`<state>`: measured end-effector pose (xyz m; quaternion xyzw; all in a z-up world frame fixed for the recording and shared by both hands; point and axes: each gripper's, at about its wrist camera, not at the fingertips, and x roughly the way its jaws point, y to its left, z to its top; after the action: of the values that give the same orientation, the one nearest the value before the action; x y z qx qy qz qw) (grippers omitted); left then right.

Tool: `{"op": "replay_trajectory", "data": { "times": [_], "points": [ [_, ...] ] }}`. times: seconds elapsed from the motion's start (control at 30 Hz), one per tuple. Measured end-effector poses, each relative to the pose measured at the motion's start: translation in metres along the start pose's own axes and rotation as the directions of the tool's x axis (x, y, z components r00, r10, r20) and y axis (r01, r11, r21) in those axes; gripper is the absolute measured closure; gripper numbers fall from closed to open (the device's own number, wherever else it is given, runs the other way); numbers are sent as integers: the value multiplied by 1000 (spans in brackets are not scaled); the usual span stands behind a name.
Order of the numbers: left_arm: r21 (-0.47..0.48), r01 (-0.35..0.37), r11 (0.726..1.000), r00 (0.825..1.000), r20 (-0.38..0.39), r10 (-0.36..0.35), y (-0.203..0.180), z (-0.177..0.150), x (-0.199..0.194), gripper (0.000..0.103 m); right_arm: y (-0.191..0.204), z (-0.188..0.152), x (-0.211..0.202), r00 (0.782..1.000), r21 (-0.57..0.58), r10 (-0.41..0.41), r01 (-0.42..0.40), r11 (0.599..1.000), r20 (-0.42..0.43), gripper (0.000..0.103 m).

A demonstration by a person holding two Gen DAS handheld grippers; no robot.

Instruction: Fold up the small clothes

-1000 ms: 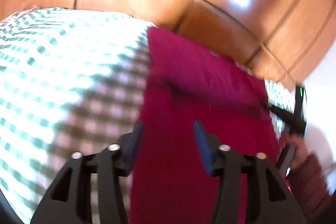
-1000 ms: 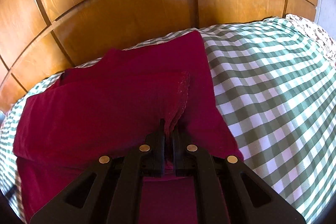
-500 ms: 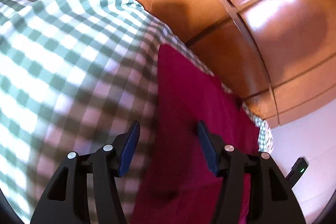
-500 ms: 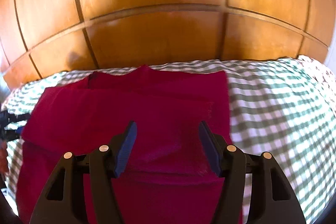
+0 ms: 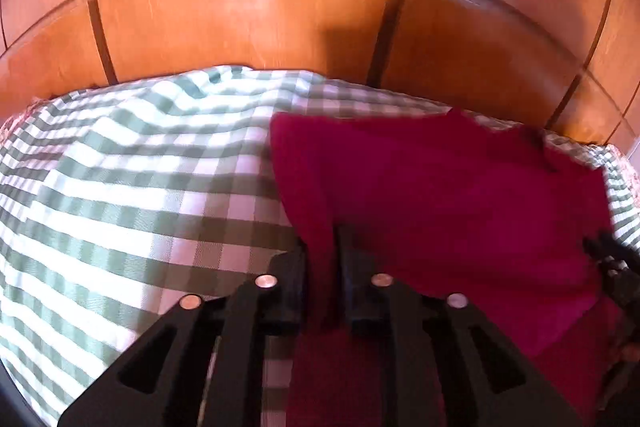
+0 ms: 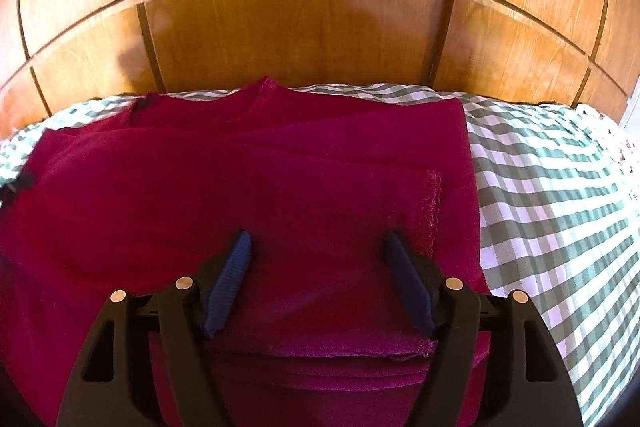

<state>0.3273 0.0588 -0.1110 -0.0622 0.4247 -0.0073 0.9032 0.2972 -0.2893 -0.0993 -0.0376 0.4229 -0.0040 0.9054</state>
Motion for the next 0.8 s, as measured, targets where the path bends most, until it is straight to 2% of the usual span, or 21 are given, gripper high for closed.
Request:
{"op": "replay_trajectory", "data": {
  "times": [0.07,0.13,0.2,0.27,0.33,0.37,0.4,0.6,0.7,0.8],
  "points": [
    [-68,1,998,1000,8,-1,7,4,-15,76,-2,0,1,1000,4,3,-3,1000,2,33],
    [-111,54,992,997,54,-48,14,-1,-38,78,-4,0,1,1000,13,13,-13,1000,3,33],
    [-79,128,989,987,112,-119,9,-13,-67,78,-5,-1,1,1000,18,16,-16,1000,3,33],
    [-2,162,987,982,99,-161,-6,-30,-79,76,-5,0,1,1000,16,13,-13,1000,4,33],
    [92,74,993,996,37,-78,-24,-49,-62,74,-6,0,1,1000,16,13,-13,1000,4,32],
    [116,44,992,999,-22,-41,-27,-60,-44,75,-6,0,1,1000,17,15,-15,1000,5,32],
    [106,46,993,999,-1,-46,-25,-64,-42,74,-6,0,1,1000,18,16,-16,1000,5,32],
    [25,39,999,999,-13,-39,-22,-56,-64,74,-8,1,1,1000,27,27,-27,999,2,32],
    [23,23,999,999,38,-24,-23,-62,-92,59,-9,1,0,1000,31,30,-30,999,2,31],
    [30,21,999,997,68,-23,-23,-70,-115,57,-7,2,-4,1000,26,12,-12,1000,-2,23]
  ]
}}
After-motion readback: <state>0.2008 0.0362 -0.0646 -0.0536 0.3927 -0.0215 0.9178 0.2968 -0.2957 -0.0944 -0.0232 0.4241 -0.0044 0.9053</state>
